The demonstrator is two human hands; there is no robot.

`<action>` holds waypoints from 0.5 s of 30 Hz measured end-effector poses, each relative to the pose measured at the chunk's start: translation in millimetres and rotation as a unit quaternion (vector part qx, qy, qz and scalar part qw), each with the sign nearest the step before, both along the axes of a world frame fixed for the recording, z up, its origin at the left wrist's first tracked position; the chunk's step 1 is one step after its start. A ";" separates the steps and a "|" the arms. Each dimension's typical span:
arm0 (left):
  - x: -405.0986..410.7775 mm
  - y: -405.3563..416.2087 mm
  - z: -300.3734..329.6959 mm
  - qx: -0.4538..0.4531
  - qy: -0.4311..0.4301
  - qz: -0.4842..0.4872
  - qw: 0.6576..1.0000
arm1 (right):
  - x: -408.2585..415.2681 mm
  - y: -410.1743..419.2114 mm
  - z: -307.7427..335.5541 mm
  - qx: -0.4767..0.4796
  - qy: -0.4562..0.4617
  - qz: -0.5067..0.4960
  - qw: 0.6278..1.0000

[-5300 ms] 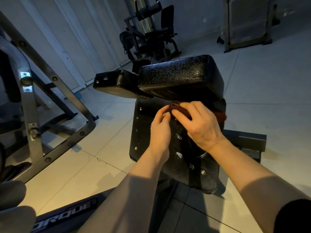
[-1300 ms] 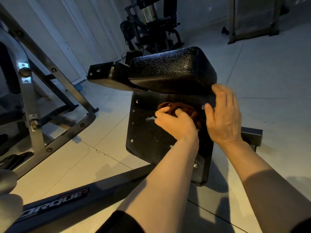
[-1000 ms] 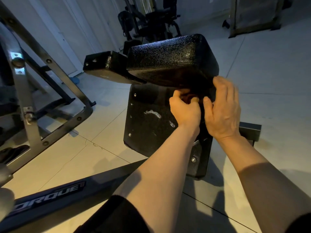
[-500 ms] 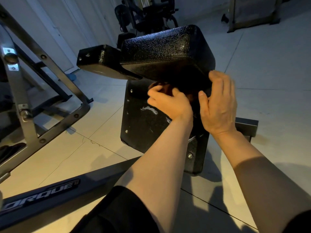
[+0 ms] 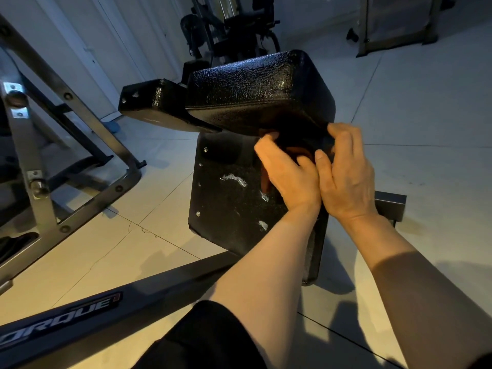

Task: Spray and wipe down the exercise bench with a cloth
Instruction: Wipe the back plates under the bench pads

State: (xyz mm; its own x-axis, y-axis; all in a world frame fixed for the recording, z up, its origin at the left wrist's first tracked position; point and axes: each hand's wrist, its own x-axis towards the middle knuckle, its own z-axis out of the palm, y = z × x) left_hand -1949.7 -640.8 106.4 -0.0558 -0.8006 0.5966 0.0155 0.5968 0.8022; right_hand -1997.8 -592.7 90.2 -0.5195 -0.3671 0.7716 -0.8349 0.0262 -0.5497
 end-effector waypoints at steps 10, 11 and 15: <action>2.0 -2.4 7.4 0.065 0.024 0.062 0.996 | 2.5 1.4 -13.7 0.044 0.000 0.020 0.999; -1.2 -1.1 12.2 0.072 0.039 0.045 0.996 | 2.6 0.9 -15.4 0.041 -0.003 0.022 0.999; -0.6 15.9 9.2 0.046 -0.015 -0.059 0.997 | -2.8 4.0 -22.6 0.004 -0.055 0.003 0.998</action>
